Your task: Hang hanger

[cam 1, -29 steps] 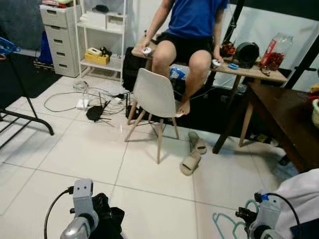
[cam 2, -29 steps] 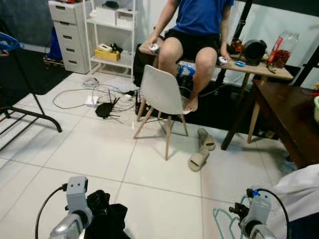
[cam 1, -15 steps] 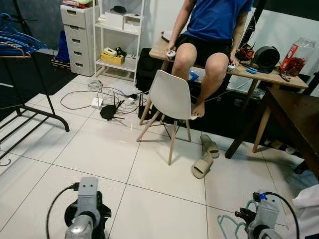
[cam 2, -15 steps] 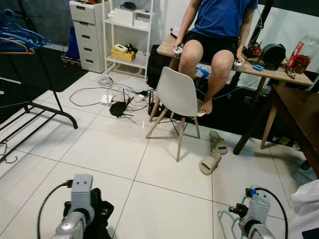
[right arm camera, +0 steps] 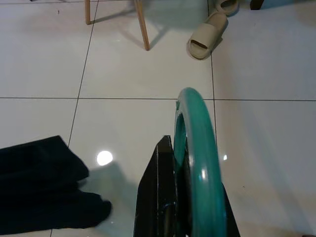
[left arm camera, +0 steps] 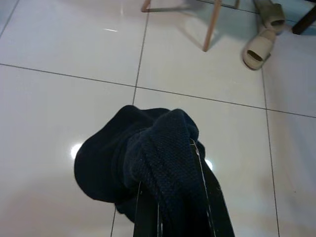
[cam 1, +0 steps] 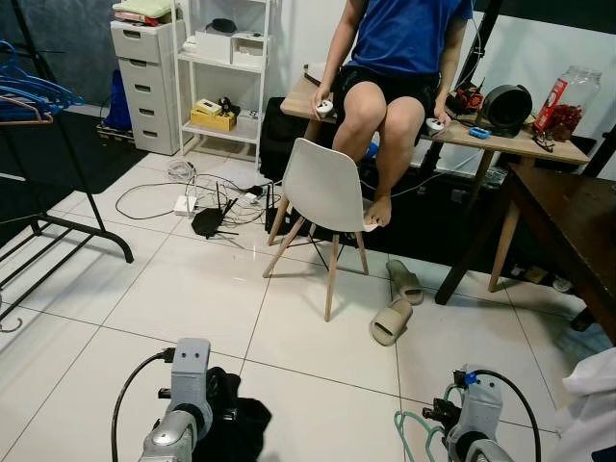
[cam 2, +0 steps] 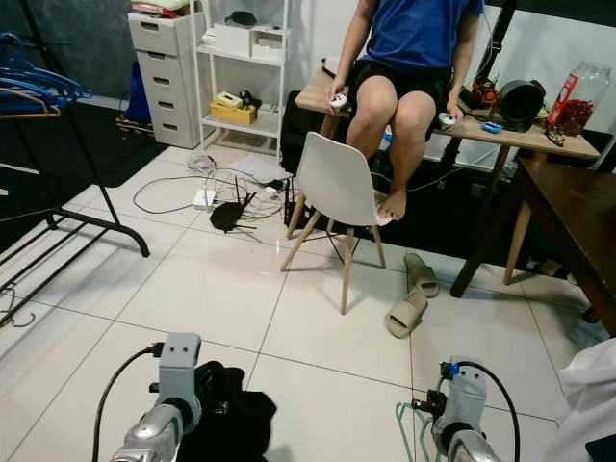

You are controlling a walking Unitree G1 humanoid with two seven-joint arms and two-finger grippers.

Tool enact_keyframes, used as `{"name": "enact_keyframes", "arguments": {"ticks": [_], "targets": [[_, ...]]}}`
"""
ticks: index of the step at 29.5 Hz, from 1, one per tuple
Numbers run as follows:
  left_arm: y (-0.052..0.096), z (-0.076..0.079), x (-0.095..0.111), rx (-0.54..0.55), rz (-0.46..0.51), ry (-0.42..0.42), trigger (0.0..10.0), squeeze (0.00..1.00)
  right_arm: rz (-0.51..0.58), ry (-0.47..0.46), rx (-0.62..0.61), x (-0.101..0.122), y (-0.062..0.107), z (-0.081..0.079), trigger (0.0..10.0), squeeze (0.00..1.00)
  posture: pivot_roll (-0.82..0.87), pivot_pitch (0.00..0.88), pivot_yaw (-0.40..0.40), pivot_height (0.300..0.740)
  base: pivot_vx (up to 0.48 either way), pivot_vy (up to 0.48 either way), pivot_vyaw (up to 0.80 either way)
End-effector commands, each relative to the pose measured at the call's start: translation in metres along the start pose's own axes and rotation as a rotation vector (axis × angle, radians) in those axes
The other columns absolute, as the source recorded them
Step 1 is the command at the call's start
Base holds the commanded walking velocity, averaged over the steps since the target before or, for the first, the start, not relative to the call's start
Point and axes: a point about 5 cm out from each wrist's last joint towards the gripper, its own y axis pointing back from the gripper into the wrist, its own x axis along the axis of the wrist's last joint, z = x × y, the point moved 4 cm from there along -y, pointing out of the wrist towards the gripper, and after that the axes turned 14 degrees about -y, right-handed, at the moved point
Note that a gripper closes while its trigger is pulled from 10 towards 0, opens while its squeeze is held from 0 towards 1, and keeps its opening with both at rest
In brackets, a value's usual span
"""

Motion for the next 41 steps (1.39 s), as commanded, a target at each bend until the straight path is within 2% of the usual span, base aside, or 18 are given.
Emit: {"name": "enact_keyframes", "arguments": {"ticks": [1,4,6,7,8,10,13,41], "targets": [[-0.0022,0.0051,0.0057,-0.019,0.017,-0.001,10.0,0.0,0.001,-0.01,-0.006,0.001,0.0004,0.0023,10.0,0.0,-0.04,0.0,-0.082,0.74,0.0,0.0,-0.8],[-0.0022,0.0013,0.0057,-0.013,0.016,0.004,10.0,0.0,-0.002,-0.029,0.003,-0.0001,0.0006,0.0016,10.0,0.0,-0.04,0.0,-0.083,0.74,0.0,0.0,-0.8],[-0.0018,0.0006,0.0049,-0.008,0.017,0.038,10.0,0.0,-0.003,-0.041,0.011,-0.0004,0.0008,0.0013,10.0,0.0,-0.03,0.0,-0.083,0.74,0.0,0.0,-0.8],[-0.0013,-0.0007,0.0042,-0.002,0.02,0.079,10.0,0.0,-0.003,-0.051,0.015,-0.0005,0.001,0.0014,10.0,0.0,-0.03,0.0,-0.088,0.74,0.0,0.0,-0.8],[-0.0013,-0.0007,0.0042,-0.002,0.02,0.079,10.0,0.0,-0.003,-0.051,0.015,-0.0005,0.001,0.0014,10.0,0.0,-0.03,0.0,-0.088,0.74,0.0,0.0,-0.8],[-0.0008,-0.001,0.004,-0.017,0.03,0.137,10.0,0.0,-0.008,-0.031,0.01,-0.0007,0.0015,0.0029,10.0,0.0,-0.03,0.0,-0.089,0.74,0.0,0.0,-0.8],[-0.0003,-0.002,0.0041,-0.028,0.038,0.159,10.0,0.0,-0.005,-0.025,0.0,-0.0009,0.002,0.0045,10.0,0.0,-0.02,0.0,-0.084,0.74,0.0,0.0,-0.8],[0.0018,0.0043,0.0023,-0.088,0.049,0.177,10.0,0.0,0.006,-0.127,0.035,-0.0004,0.0052,0.008,10.0,0.0,-0.05,0.0,-0.071,0.74,0.0,0.0,-0.8]]}}
